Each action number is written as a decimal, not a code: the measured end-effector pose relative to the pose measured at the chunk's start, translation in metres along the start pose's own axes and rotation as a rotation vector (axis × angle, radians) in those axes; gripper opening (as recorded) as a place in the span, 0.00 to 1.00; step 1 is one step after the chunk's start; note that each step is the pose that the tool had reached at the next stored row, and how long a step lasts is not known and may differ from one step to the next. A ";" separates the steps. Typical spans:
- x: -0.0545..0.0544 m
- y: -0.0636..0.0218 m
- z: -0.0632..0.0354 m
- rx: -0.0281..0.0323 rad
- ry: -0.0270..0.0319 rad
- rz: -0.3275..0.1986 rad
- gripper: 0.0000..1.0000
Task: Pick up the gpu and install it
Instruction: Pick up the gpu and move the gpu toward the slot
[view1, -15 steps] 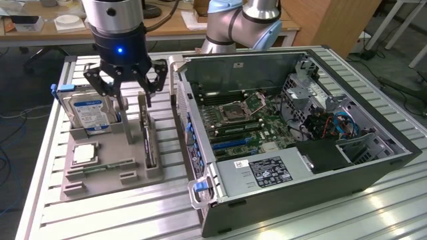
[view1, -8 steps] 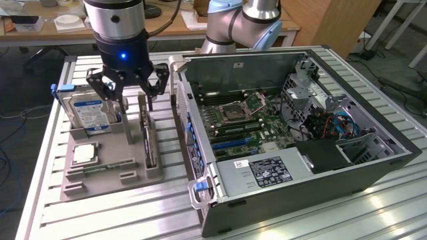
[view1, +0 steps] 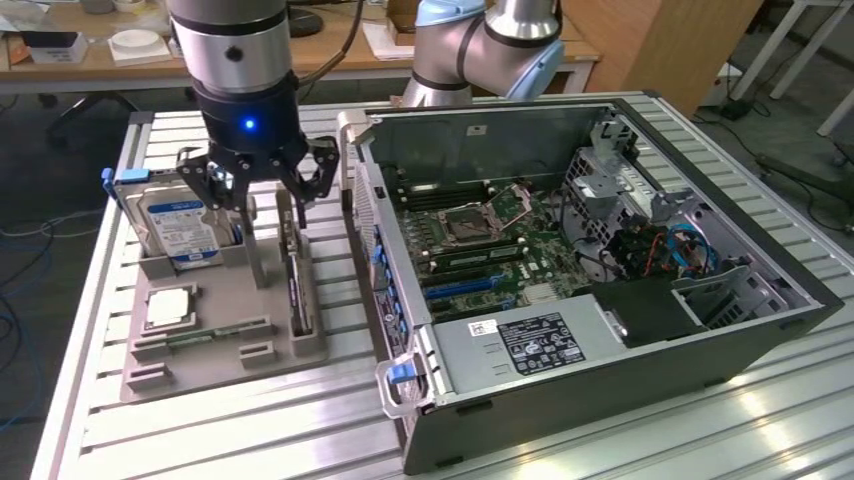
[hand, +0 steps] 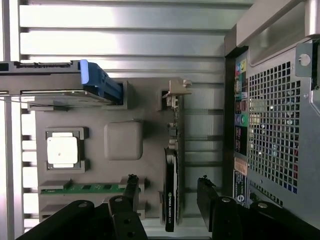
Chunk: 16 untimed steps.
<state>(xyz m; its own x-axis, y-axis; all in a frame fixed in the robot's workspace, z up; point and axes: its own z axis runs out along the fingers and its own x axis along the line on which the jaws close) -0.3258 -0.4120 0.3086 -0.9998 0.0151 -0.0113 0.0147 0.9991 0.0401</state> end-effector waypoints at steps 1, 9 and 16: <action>0.000 -0.0001 0.0014 0.0001 0.0001 0.000 0.59; 0.000 -0.0010 0.0116 0.0000 0.0000 0.000 0.59; -0.002 -0.0015 0.0177 0.0001 0.0001 0.000 0.59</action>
<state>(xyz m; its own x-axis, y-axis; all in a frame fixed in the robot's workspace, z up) -0.3239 -0.4128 0.2909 -0.9998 0.0151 -0.0112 0.0146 0.9991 0.0400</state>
